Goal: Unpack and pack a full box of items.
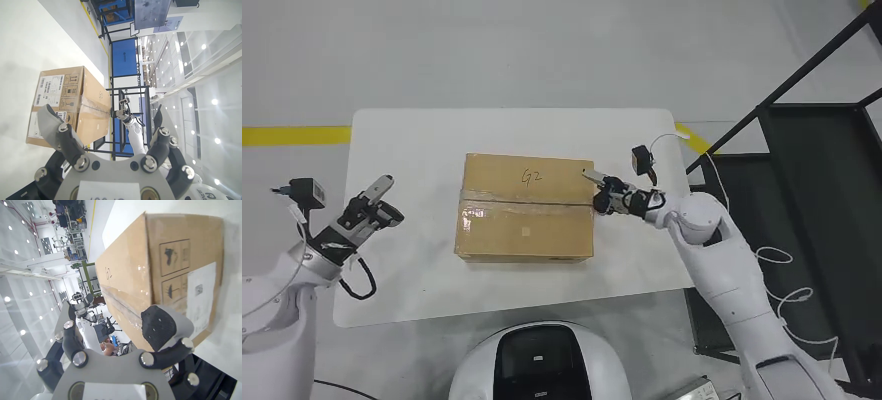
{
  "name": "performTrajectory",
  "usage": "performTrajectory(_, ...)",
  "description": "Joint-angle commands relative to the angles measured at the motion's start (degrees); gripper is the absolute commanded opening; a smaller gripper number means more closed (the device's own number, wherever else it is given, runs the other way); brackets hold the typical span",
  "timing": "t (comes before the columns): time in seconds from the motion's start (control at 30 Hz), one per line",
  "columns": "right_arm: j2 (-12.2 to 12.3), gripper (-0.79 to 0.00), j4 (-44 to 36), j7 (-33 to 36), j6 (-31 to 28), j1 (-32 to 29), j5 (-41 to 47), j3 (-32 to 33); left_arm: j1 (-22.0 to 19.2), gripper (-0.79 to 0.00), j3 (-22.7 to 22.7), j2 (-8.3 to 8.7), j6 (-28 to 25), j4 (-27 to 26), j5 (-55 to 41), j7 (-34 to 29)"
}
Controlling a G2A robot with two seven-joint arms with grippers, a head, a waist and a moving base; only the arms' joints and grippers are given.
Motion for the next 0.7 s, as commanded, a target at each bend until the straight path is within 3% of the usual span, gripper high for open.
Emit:
performTrajectory(0.0, 0.5, 0.0, -1.6, -0.3, -0.5, -2.2, 0.9, 3.2, -0.4, 0.0, 0.8, -0.04, -0.2, 0.5, -0.5, 0.4)
performTrajectory(0.4, 1.7, 0.0, -10.2, -6.2, -9.7, -14.9, 9.6, 16.0, -0.8, 0.0, 2.9, -0.6, -1.9, 3.1, -6.0, 7.4)
performTrajectory(0.67, 1.6, -0.001, -10.5, -6.6, -10.2, -15.4, 10.0, 16.3, -1.4, 0.0, 3.0, -0.63, -1.0, 4.3, -6.2, 9.2)
